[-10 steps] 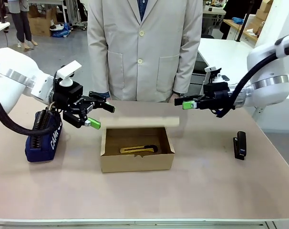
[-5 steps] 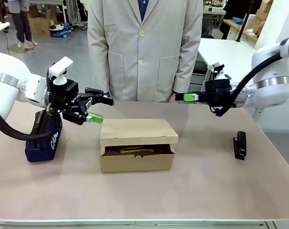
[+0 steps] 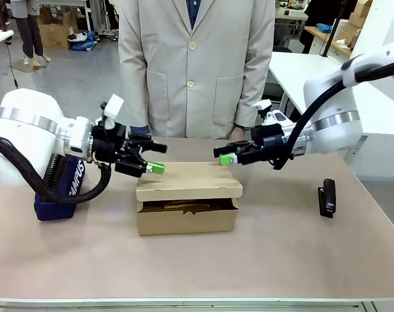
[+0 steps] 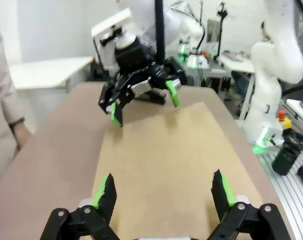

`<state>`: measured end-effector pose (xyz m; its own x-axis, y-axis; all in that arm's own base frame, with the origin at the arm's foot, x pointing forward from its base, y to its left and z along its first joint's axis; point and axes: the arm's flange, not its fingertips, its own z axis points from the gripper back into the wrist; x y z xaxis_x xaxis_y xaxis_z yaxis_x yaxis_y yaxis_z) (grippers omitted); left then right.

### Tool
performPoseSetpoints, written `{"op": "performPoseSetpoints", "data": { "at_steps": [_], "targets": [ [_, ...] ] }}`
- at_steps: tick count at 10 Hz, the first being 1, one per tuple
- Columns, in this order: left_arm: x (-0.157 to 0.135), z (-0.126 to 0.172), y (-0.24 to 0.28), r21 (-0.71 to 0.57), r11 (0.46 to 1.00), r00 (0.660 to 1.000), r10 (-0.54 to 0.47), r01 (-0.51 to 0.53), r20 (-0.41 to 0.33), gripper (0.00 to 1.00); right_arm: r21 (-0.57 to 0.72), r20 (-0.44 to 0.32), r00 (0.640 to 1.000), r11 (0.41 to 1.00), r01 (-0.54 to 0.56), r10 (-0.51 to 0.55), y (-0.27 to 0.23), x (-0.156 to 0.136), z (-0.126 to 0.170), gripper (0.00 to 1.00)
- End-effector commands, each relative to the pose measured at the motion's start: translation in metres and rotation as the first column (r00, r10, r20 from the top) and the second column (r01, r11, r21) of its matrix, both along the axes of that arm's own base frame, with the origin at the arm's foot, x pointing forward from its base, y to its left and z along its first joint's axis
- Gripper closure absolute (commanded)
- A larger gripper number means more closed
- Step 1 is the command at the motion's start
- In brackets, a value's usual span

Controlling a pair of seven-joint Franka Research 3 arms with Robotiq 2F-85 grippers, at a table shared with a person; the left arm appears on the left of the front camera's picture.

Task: Pack the item into the box.
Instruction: Close the Mailer Box.

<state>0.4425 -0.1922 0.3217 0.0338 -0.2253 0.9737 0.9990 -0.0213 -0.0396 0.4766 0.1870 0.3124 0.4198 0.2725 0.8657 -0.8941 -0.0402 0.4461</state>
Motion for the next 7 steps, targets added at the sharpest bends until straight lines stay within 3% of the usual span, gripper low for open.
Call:
{"op": "performPoseSetpoints", "data": {
  "at_steps": [1, 5, 7],
  "targets": [
    [-0.004, -0.008, -0.004, 0.111, 0.992, 0.996, 0.065, -0.058, -0.056, 0.00, -0.080, 0.137, 0.990, 0.997, -0.017, 0.028, 0.002, -0.009, -0.013, 0.00],
    [-0.010, -0.022, -0.005, 0.237, 0.972, 0.999, 0.022, -0.010, -0.048, 0.00, -0.213, 0.177, 0.974, 0.972, -0.101, 0.140, 0.005, -0.019, -0.037, 0.00],
    [-0.013, -0.018, -0.005, 0.211, 0.978, 1.000, -0.006, 0.009, -0.016, 0.00, -0.173, 0.180, 0.974, 0.979, -0.105, 0.136, 0.002, -0.019, -0.029, 0.00]
  ]
}}
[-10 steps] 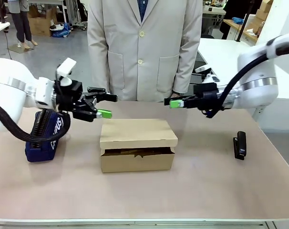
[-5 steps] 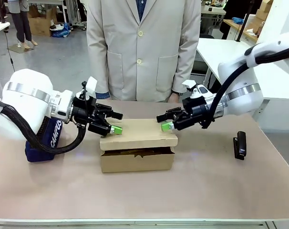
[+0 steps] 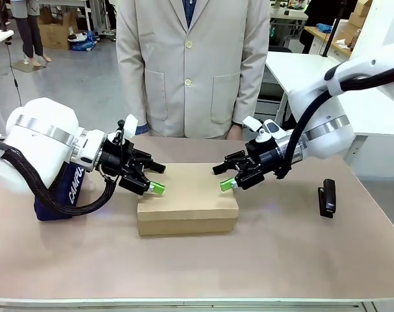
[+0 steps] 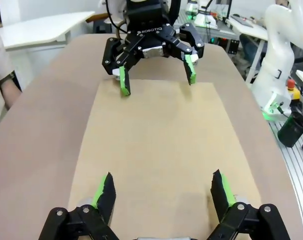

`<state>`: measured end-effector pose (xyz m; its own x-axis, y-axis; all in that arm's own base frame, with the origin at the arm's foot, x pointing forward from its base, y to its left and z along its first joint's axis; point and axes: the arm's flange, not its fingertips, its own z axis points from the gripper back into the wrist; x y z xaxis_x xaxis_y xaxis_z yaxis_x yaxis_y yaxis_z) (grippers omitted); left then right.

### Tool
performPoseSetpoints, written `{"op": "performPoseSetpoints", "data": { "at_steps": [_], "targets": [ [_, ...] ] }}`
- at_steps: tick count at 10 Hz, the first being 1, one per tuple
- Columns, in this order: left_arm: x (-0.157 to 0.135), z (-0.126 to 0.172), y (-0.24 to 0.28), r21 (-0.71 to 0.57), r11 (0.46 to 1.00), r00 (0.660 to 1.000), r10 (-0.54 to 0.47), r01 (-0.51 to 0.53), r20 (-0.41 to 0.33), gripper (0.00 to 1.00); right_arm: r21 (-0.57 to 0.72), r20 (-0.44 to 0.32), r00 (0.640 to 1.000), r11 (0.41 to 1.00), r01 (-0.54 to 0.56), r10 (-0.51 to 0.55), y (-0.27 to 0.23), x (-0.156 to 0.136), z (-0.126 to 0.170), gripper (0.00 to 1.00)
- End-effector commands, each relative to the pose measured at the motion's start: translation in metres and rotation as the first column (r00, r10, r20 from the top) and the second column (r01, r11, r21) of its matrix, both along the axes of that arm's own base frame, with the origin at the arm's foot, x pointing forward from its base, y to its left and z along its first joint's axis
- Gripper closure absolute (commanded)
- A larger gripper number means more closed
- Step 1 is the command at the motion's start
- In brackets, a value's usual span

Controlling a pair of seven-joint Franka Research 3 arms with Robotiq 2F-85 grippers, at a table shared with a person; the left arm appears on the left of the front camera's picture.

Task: Pack the item into the box.
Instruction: Close the Mailer Box.

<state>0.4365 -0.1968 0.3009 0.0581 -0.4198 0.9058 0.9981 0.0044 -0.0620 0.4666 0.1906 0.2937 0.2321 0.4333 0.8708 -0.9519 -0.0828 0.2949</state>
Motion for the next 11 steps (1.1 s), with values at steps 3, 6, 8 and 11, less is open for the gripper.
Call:
{"op": "performPoseSetpoints", "data": {
  "at_steps": [3, 6, 8, 11],
  "targets": [
    [-0.037, 0.030, 0.009, -0.129, 0.981, 0.986, -0.136, 0.148, 0.095, 0.00, 0.176, -0.115, 0.988, 0.976, 0.126, -0.106, -0.037, -0.023, 0.052, 0.00],
    [-0.032, 0.031, -0.003, -0.109, 0.983, 0.987, -0.141, 0.149, 0.071, 0.00, 0.076, -0.381, 0.848, 0.902, 0.425, -0.368, -0.076, -0.068, 0.086, 0.00],
    [-0.032, 0.031, -0.003, -0.109, 0.983, 0.987, -0.141, 0.149, 0.071, 0.00, 0.172, -0.230, 0.964, 0.969, 0.177, -0.135, -0.055, -0.027, 0.067, 0.00],
    [-0.046, 0.069, 0.022, -0.321, 0.943, 0.933, -0.188, 0.084, -0.308, 0.00, 0.095, -0.506, 0.808, 0.912, 0.399, -0.301, -0.110, -0.047, 0.095, 0.00]
  ]
}}
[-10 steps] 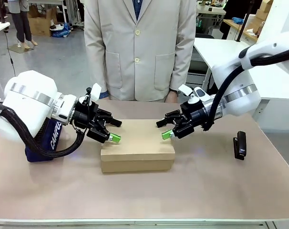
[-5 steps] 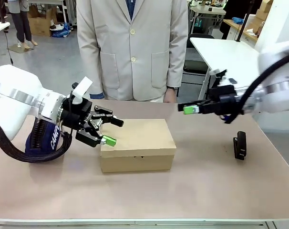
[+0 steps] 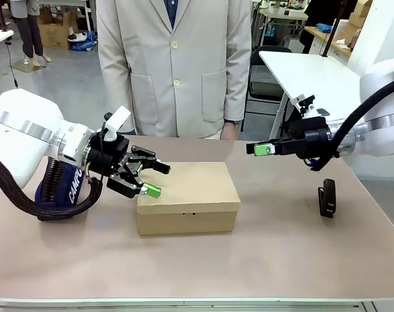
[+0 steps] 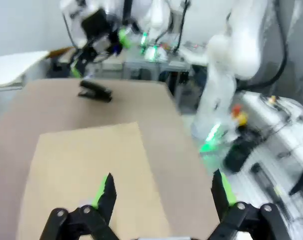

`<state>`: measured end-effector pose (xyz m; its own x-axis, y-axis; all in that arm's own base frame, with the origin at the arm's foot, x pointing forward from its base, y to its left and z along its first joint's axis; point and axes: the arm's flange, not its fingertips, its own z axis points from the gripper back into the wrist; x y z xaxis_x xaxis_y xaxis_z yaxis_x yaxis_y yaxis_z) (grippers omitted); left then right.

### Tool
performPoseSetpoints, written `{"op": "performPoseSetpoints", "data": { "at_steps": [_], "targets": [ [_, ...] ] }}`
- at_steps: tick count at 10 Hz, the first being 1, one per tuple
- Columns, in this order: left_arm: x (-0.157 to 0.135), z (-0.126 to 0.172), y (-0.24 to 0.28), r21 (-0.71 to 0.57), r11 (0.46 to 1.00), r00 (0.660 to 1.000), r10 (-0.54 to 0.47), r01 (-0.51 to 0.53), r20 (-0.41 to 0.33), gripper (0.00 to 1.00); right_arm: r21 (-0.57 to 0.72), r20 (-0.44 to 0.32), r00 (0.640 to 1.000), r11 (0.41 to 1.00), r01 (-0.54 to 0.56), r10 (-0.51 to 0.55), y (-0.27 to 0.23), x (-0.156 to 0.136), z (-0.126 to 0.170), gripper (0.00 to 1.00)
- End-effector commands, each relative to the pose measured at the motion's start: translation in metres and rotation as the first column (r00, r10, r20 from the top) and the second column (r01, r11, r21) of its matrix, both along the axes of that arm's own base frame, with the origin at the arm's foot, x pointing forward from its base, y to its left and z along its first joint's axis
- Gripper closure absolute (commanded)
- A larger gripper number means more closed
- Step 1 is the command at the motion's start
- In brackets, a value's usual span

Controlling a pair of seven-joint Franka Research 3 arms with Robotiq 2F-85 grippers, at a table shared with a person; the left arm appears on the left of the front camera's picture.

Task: Pack the item into the box.
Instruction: Close the Mailer Box.

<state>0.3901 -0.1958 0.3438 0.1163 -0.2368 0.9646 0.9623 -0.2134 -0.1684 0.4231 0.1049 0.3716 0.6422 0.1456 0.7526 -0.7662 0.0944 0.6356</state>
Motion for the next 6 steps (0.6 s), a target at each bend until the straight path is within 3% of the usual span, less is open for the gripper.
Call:
{"op": "performPoseSetpoints", "data": {
  "at_steps": [1, 2, 3, 5, 6],
  "targets": [
    [-0.007, 0.046, 0.049, -0.166, 0.980, 0.925, 0.037, -0.107, -0.377, 0.00, 0.020, -0.174, 0.977, 0.992, 0.128, -0.122, -0.053, -0.008, 0.027, 0.00],
    [-0.017, 0.061, 0.080, -0.204, 0.938, 0.848, 0.142, -0.280, -0.510, 0.00, 0.043, -0.212, 0.966, 0.986, 0.162, -0.150, -0.079, -0.017, 0.038, 0.00],
    [-0.035, 0.067, 0.113, -0.163, 0.930, 0.782, 0.171, -0.328, -0.600, 0.00, 0.049, -0.239, 0.956, 0.982, 0.185, -0.168, -0.104, -0.028, 0.050, 0.00],
    [-0.084, 0.057, 0.177, 0.004, 0.870, 0.602, 0.345, -0.493, -0.720, 0.00, 0.058, -0.369, 0.902, 0.964, 0.261, -0.222, -0.156, -0.046, 0.065, 0.00],
    [-0.109, 0.051, 0.204, 0.021, 0.826, 0.528, 0.380, -0.563, -0.759, 0.00, 0.019, -0.377, 0.882, 0.949, 0.315, -0.285, -0.176, -0.052, 0.066, 0.00]
  ]
}}
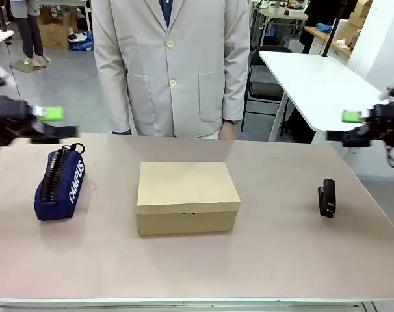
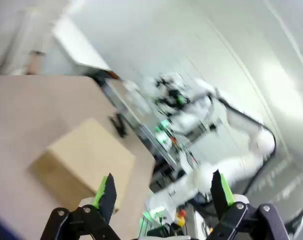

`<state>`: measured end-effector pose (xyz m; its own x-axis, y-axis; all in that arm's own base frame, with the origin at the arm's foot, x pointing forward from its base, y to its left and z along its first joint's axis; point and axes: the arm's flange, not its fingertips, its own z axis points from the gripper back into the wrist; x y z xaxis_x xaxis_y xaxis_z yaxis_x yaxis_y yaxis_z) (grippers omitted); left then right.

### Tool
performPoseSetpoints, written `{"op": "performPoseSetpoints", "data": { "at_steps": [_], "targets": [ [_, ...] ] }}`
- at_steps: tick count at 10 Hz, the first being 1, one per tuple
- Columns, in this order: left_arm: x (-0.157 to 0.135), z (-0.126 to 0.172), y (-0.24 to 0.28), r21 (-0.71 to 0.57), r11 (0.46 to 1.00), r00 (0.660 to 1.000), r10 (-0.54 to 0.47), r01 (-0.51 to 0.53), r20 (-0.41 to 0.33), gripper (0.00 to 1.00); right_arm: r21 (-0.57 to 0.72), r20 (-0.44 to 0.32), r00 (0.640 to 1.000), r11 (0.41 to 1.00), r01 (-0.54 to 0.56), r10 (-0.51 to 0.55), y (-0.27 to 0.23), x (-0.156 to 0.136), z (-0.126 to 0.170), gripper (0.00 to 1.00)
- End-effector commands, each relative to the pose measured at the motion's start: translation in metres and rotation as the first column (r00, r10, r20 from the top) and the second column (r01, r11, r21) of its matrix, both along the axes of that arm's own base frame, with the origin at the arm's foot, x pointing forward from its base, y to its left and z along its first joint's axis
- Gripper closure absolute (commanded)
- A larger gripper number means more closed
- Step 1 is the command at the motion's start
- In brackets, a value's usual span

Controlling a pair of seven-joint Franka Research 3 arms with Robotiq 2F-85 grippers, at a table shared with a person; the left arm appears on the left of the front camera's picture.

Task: Pack the item into the box.
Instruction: Close the Mailer Box.

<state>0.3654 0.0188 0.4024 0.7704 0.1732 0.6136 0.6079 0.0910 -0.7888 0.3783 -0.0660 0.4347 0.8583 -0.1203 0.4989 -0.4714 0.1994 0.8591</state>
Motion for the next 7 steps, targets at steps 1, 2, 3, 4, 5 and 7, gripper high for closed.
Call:
{"op": "performPoseSetpoints", "data": {
  "at_steps": [1, 2, 3, 4, 5, 7],
  "targets": [
    [-0.109, -0.012, 0.014, -0.045, 0.984, 0.980, 0.169, -0.175, -0.110, 0.00, -0.081, -0.056, 0.992, 0.991, 0.108, -0.113, -0.021, -0.012, 0.001, 0.00],
    [-0.129, -0.015, 0.036, -0.095, 0.964, 0.968, 0.244, -0.248, -0.048, 0.00, -0.161, -0.087, 0.983, 0.976, 0.145, -0.161, -0.033, -0.014, -0.007, 0.00],
    [-0.131, -0.019, 0.042, -0.079, 0.961, 0.964, 0.265, -0.264, 0.003, 0.00, -0.215, -0.096, 0.979, 0.964, 0.158, -0.181, -0.032, -0.005, -0.016, 0.00],
    [-0.014, 0.000, 0.079, -0.027, 0.980, 0.977, 0.195, -0.198, -0.089, 0.00, -0.081, -0.037, 0.993, 0.990, 0.112, -0.116, -0.038, -0.010, -0.002, 0.00],
    [-0.014, 0.000, 0.079, -0.027, 0.980, 0.977, 0.195, -0.198, -0.089, 0.00, -0.081, -0.037, 0.993, 0.990, 0.112, -0.116, -0.038, -0.010, -0.002, 0.00],
    [-0.014, 0.000, 0.079, -0.027, 0.980, 0.977, 0.195, -0.198, -0.089, 0.00, -0.081, -0.037, 0.993, 0.990, 0.112, -0.116, -0.038, -0.010, -0.002, 0.00]
  ]
}}
